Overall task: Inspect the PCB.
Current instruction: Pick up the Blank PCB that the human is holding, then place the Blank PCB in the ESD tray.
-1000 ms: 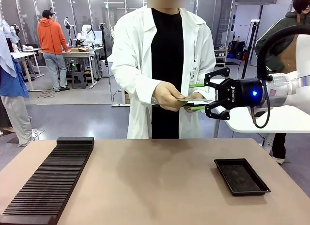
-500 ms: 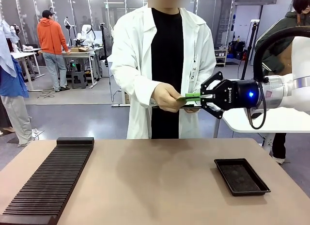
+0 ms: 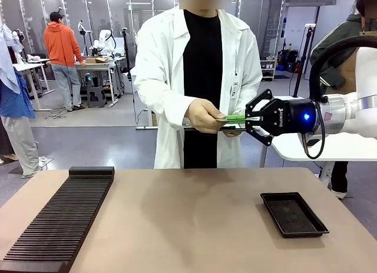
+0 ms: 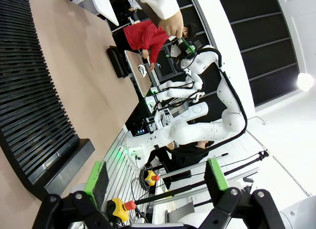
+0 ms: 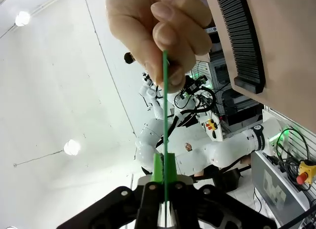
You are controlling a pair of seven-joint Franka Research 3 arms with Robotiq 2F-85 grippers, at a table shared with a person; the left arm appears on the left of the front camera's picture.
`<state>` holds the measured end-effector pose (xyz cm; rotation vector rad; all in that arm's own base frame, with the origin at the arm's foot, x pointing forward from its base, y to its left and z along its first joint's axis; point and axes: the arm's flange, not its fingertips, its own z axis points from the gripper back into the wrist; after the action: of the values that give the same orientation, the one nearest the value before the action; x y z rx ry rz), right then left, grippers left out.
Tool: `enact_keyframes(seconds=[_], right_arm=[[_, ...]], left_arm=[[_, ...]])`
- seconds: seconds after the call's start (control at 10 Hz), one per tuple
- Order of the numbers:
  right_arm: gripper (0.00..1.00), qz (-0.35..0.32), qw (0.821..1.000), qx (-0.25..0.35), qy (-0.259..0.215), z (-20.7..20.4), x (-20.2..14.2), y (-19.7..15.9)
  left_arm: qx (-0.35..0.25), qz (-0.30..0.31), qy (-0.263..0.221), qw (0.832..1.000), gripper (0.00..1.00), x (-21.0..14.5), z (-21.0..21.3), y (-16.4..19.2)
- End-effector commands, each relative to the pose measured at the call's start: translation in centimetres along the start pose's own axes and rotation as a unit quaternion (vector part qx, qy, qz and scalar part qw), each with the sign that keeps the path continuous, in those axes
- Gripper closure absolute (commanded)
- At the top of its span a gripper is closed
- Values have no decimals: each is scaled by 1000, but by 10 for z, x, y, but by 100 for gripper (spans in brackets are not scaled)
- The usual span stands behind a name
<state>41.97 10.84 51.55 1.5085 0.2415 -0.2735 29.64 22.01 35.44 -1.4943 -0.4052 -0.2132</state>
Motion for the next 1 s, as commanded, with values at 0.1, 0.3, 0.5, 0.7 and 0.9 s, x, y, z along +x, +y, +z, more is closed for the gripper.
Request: enact_keyframes(seconds=[0.1, 0.3, 0.5, 0.7, 0.9], right_arm=[[100, 5, 1000, -2, 2, -3, -2, 3], [100, 5, 1000, -2, 2, -3, -2, 3], [100, 5, 1000, -2, 2, -3, -2, 3], [100, 5, 1000, -2, 2, -3, -2, 3], [100, 5, 1000, -2, 2, -3, -2, 3]], left_arm=[[5, -4, 2, 1000, 0, 1, 1, -3], [5, -4, 2, 1000, 0, 1, 1, -3], [5, -4, 2, 1000, 0, 1, 1, -3], [5, -4, 2, 1000, 0, 1, 1, -3], [5, -4, 2, 1000, 0, 1, 1, -3]])
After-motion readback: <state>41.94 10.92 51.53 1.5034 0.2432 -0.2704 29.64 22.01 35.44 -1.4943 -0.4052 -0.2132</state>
